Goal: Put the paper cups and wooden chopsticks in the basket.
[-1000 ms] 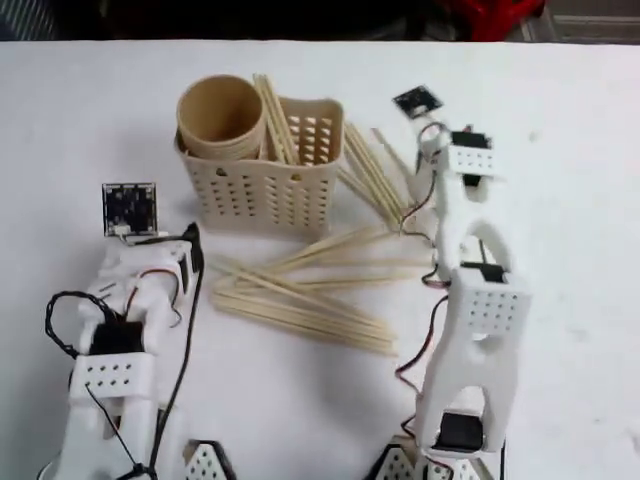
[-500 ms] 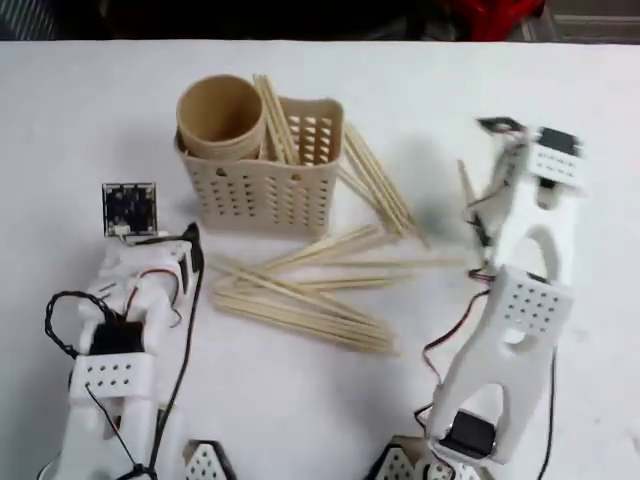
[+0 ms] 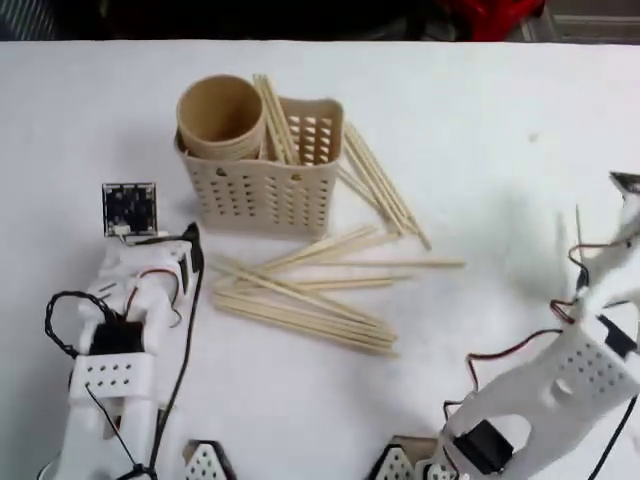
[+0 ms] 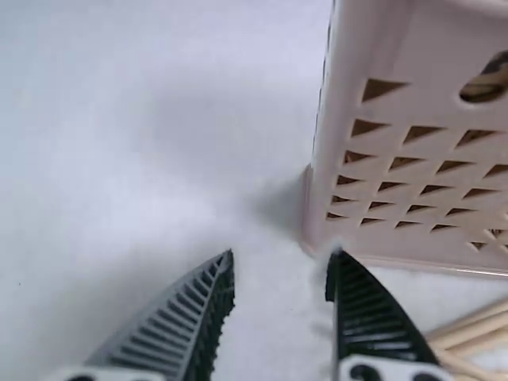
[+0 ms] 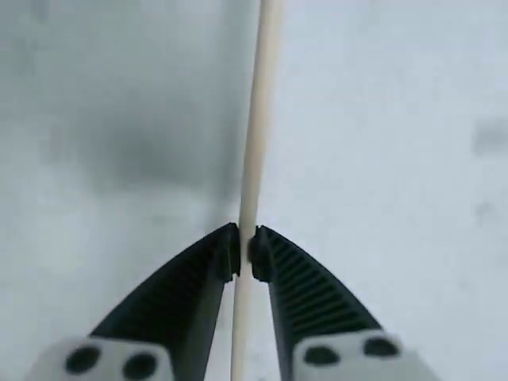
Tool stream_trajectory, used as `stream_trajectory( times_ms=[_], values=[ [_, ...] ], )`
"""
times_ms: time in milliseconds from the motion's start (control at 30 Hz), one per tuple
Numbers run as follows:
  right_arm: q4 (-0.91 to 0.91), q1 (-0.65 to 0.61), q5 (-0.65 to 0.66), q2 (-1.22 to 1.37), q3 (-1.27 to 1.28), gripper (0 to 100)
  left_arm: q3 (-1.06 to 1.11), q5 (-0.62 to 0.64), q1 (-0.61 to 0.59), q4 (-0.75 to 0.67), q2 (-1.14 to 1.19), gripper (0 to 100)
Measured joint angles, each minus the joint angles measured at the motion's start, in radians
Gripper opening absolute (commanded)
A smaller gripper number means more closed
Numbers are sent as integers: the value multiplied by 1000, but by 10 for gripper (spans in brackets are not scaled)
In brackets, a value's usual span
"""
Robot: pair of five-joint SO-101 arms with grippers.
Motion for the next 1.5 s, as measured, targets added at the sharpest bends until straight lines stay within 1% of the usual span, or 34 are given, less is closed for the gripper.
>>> stream_trajectory(
  times_ms=[133,233,300,367,467,533,700,967,1100,1300,1367,1500],
  values=[
    [-250,-11,41,-196,368,18,0,0,0,0,0,203],
    [-445,-26,46,-350,638,22,0,0,0,0,0,203],
    [-506,-44,46,-414,752,47,0,0,0,0,0,203],
    [-512,-57,46,-437,789,102,0,0,0,0,0,203],
    [-512,-57,49,-448,798,188,0,0,0,0,0,203],
    [-512,-61,49,-459,801,212,0,0,0,0,0,203],
    [-512,-123,38,-462,793,212,0,0,0,0,0,203],
    [-512,-282,-129,-462,701,212,0,0,0,0,0,203],
    [-522,-296,-147,-427,651,212,0,0,0,0,0,203],
    [-523,-287,-153,-213,491,211,0,0,0,0,0,203],
    [-509,-272,-153,-138,427,179,0,0,0,0,0,203],
    [-453,-256,-152,-34,299,26,0,0,0,0,0,203]
  ],
)
